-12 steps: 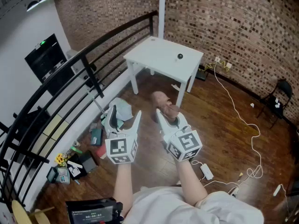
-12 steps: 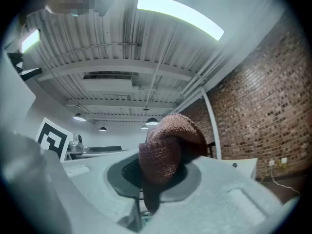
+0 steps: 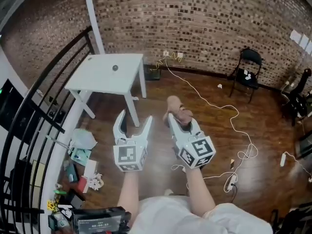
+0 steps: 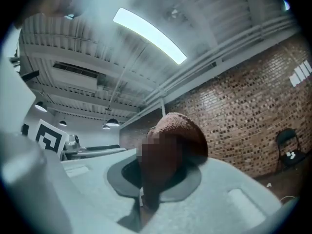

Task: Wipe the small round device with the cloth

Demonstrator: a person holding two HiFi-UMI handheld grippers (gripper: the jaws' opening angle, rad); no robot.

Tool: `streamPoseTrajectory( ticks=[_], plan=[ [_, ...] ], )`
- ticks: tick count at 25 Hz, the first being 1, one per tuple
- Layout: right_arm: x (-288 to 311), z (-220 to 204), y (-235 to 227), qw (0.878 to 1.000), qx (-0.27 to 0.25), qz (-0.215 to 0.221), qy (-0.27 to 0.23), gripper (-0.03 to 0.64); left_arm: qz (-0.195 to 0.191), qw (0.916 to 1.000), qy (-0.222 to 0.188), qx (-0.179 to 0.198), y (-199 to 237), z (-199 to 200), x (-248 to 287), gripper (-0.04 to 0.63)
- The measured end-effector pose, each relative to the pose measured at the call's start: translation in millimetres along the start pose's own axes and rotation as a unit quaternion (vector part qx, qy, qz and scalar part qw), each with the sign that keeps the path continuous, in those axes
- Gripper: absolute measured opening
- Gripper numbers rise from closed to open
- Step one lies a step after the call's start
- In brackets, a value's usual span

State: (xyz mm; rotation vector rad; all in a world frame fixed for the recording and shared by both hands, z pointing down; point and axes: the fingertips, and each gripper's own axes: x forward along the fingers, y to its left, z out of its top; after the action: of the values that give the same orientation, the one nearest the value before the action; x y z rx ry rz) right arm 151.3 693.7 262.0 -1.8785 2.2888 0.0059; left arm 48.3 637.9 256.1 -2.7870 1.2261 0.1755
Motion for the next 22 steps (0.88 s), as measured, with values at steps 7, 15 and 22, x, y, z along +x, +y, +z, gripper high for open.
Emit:
streamPoseTrajectory(
  ticks=[7,15,22],
  plan=[
    [0,-29,-48,1.000,0.019,0.007,0.020,0.026,-0.006,0.9996,0.019,0.020,-32,-26,44,0.410],
    [105,-56,-31,0.997,0.021,0.070,0.036,0.026,0.060,0.9973,0.039,0.016,61,-42,75,0.407],
    [261,-65,21,0.994,0.003,0.098,0.039,0.026,0.090,0.9951,0.039,0.009,216,-43,114,0.395]
  ],
)
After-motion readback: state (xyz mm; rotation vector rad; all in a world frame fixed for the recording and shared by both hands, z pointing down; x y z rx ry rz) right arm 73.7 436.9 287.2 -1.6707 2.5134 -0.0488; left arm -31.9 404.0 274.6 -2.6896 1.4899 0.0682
